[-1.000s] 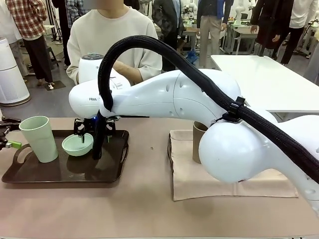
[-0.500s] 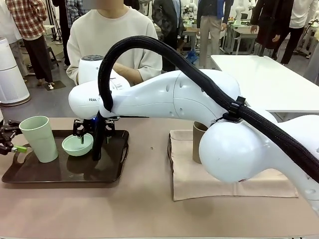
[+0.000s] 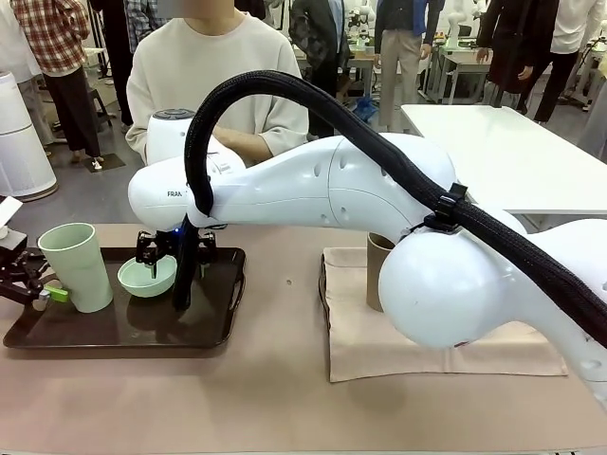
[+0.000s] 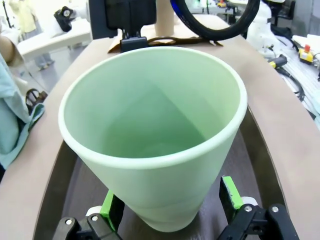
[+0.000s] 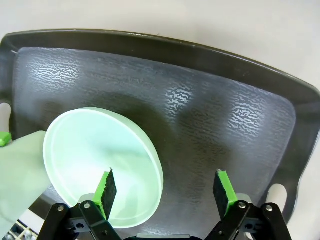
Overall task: Set up a tray with a mat and arrange the tableware.
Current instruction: Pick up the Picnic Bowl and Reusable plastic cup from the Handle tray in front of the human's position and hold them in the air.
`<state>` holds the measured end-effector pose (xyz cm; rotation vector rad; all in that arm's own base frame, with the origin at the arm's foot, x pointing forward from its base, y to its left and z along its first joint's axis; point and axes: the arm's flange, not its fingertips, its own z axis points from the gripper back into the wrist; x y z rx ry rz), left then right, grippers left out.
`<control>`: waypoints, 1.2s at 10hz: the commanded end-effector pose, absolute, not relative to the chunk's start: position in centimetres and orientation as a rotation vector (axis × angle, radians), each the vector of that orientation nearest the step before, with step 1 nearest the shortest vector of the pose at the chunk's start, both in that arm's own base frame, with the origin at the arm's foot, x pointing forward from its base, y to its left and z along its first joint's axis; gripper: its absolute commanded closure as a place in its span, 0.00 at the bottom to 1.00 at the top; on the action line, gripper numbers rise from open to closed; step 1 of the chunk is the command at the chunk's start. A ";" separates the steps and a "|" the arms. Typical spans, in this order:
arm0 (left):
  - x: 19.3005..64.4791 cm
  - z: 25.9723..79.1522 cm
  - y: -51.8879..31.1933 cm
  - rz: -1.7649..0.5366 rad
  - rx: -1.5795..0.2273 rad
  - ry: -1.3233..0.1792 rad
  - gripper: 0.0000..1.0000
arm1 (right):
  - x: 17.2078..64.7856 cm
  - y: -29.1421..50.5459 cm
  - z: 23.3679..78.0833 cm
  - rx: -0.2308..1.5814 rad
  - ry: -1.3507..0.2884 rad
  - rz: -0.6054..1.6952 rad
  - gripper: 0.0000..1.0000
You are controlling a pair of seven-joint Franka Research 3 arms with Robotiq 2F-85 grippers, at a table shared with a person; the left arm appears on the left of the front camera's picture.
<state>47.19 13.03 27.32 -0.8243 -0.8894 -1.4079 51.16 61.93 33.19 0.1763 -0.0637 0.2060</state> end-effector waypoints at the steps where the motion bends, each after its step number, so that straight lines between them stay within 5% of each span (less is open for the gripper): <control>1: 47.0 26.6 12.3 -1.440 -0.810 -0.915 0.00 | 50.7 61.6 32.8 0.196 -0.064 0.209 0.00; 11: 48.6 25.5 10.0 -1.448 -0.877 -0.933 0.00 | 50.4 62.3 32.1 0.235 -0.085 0.248 0.00; 12: 48.6 25.4 9.9 -1.457 -0.881 -0.936 0.59 | 50.6 62.2 32.1 0.231 -0.087 0.266 0.59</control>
